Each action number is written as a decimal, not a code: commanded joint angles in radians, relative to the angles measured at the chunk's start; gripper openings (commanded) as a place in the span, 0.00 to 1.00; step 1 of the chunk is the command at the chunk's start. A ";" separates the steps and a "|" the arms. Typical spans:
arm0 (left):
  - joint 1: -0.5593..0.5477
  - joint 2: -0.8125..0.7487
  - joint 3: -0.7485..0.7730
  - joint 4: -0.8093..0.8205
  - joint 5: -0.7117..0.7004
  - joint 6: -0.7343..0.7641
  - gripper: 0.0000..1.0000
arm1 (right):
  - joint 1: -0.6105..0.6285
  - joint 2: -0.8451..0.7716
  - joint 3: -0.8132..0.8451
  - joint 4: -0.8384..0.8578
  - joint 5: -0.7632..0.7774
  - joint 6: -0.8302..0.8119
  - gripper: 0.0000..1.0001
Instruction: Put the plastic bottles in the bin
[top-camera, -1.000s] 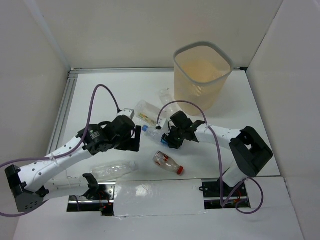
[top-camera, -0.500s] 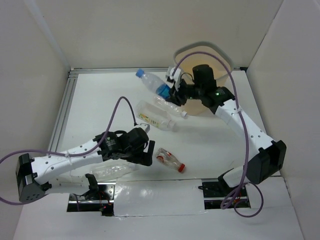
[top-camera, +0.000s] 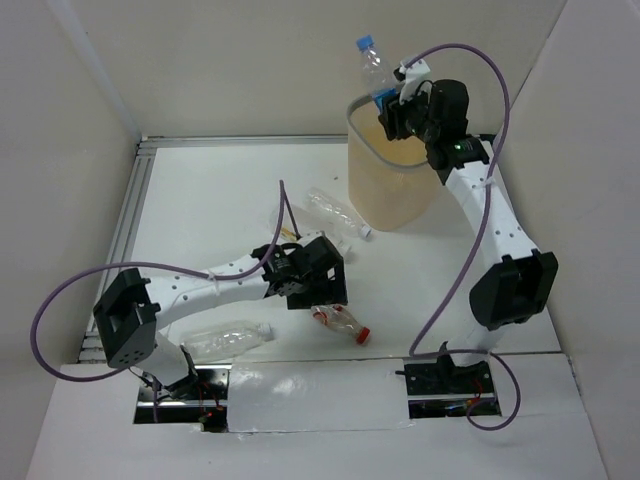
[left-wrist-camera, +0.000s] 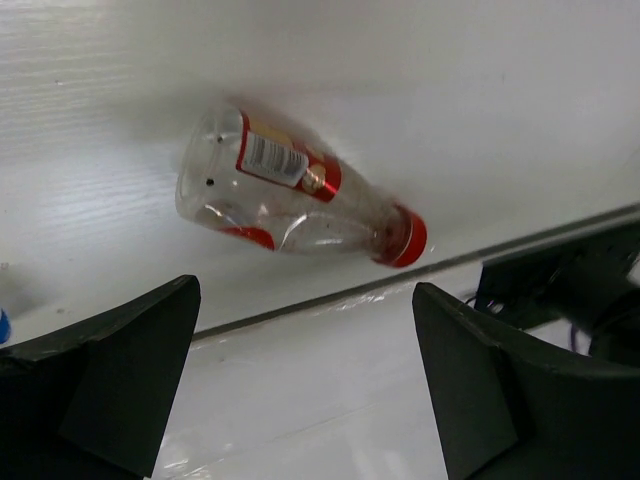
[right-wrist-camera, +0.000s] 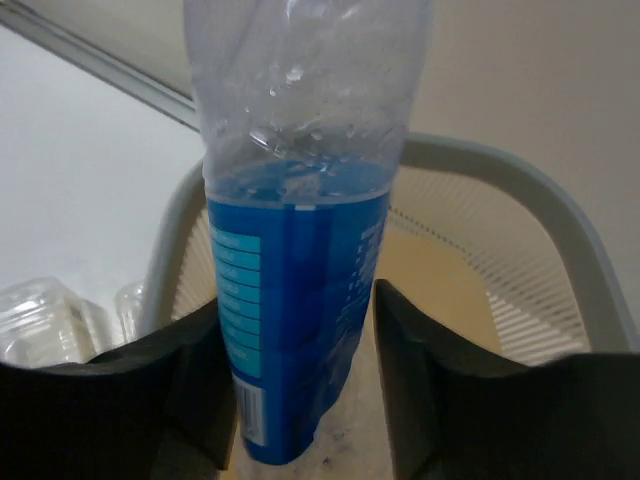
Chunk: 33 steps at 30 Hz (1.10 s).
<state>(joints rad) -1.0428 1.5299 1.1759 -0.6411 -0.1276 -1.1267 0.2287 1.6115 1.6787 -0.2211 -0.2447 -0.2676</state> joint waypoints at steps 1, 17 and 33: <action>0.030 0.012 0.018 -0.020 0.016 -0.165 1.00 | -0.048 0.066 0.094 -0.041 0.000 0.034 0.59; -0.086 0.119 0.034 -0.100 -0.101 -0.482 1.00 | -0.255 -0.191 -0.040 -0.200 -0.697 0.015 0.89; -0.086 0.338 0.125 -0.008 -0.153 -0.539 0.97 | -0.256 -0.492 -0.441 -0.383 -0.778 -0.153 0.89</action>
<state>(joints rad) -1.1248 1.8389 1.2808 -0.6674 -0.2630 -1.6318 -0.0154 1.1618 1.2640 -0.5457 -0.9749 -0.3756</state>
